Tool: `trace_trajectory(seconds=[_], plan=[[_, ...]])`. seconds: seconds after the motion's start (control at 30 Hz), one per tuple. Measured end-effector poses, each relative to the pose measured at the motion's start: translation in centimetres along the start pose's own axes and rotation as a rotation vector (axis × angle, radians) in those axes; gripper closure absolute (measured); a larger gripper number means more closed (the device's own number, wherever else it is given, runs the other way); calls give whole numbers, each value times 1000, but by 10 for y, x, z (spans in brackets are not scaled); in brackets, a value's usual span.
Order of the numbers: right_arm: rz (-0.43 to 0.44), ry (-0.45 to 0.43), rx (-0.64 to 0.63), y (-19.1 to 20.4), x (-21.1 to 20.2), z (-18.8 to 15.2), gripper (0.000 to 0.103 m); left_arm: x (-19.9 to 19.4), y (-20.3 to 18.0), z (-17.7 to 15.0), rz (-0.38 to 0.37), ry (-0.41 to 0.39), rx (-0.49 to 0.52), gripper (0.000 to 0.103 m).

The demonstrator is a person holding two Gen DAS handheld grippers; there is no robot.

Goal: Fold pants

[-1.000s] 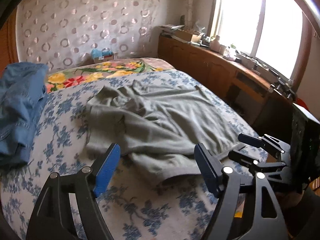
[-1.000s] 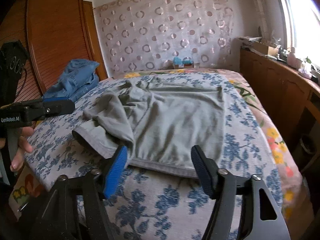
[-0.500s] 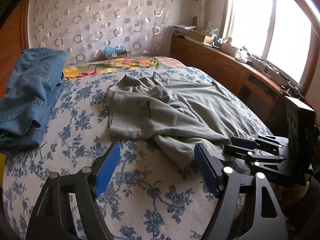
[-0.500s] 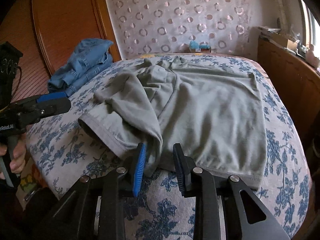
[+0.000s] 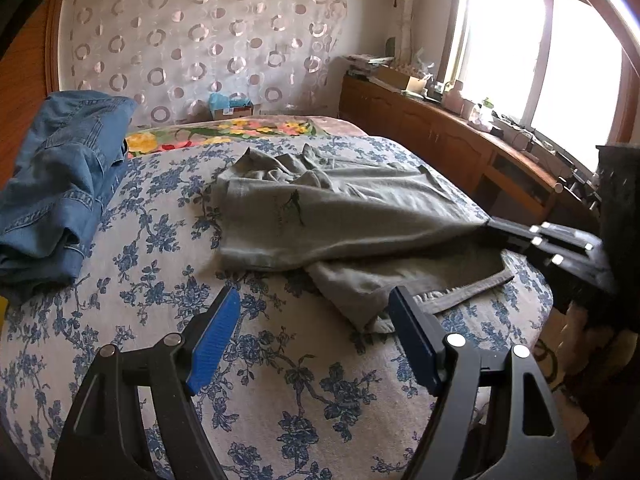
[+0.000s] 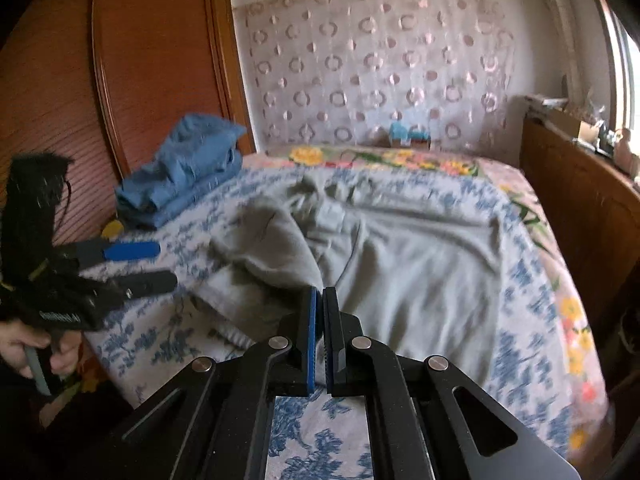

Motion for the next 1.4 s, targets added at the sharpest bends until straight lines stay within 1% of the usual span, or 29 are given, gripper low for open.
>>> trace_trajectory(seconds=[0.13,0.3,0.6,0.67,0.83,0.97,1.13,1.33,1.4], plan=[[-43,-30,-17,-6,-14,5,100,-2,-4,2,-7,-7,3,26],[-98,-42,-20,-21,-29,2,100,-2,-10,2,-10,-9,17,26],[-159,-4,7,-29,-30,-14,100,-2,-21,0,-16,-13,34,26],[-162,4,13,-31,-31,-11,100,-3,-23,0,-17,-15,40,26],[-163,48,31,-35,-29,-22,100,-5,-28,1,-14,-23,56,26],[-188,79,32,-40,-23,-24,100,-5,-31,-1,-11,-22,63,26],[-176,106,68,-45,-19,-26,100,-5,-31,0,1,-32,66,26],[-176,120,80,-44,-16,-20,100,-8,-30,1,16,-60,79,26],[-172,113,89,-42,-19,-17,100,-11,-31,1,22,-71,82,26]])
Point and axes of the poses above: each gripper's, at about its wrist camera, not at the fingertips, and x roughly the way its jaws point, y to its left, z to its top, the point moved 8 cm from there along x, roughly the way its jaws point, and after that the axes turned 2 degrees about -x, right-handed, at the moved point
